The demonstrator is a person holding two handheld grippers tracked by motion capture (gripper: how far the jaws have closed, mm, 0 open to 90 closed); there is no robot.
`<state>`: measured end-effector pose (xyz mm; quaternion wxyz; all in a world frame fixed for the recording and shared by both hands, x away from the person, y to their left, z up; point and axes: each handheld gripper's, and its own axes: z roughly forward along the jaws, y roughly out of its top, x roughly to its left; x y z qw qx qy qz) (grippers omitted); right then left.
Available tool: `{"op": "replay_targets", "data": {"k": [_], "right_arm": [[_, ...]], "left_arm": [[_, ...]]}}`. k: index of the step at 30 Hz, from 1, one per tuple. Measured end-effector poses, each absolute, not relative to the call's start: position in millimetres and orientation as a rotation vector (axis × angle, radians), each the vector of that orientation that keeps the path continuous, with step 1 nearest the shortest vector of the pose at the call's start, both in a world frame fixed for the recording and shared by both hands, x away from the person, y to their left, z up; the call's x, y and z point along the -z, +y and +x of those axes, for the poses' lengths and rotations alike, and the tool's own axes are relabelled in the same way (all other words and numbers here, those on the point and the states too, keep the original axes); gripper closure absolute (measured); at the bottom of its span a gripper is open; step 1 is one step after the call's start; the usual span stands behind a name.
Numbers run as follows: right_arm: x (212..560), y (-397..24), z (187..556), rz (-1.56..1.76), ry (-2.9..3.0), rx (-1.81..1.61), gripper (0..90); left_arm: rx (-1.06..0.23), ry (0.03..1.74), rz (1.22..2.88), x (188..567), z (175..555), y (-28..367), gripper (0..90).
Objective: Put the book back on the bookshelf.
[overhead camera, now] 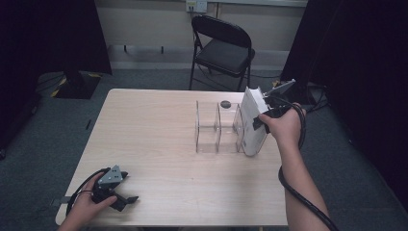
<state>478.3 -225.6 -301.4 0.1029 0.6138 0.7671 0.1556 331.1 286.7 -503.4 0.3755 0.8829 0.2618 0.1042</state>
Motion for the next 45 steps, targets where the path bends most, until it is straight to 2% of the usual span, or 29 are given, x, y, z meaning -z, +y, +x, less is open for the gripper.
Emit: {"op": "replay_targets", "data": {"k": [13, 25, 45], "right_arm": [[306.1, -223.8, 464.0, 1.779, 2.32, -0.495, 22.4], [312.1, -226.8, 452.3, 1.701, 2.403, -0.556, 16.9], [324.9, -208.9, 433.3, 1.54, 2.531, -0.644, 17.2]], "left_arm": [[-0.268, 0.673, 2.252, 503.8, 331.1, 286.2, 0.0], [-0.266, 0.671, 2.256, 503.7, 331.2, 286.5, 0.0], [-0.267, 0.669, 2.257, 503.7, 331.5, 286.2, 0.0]]}}
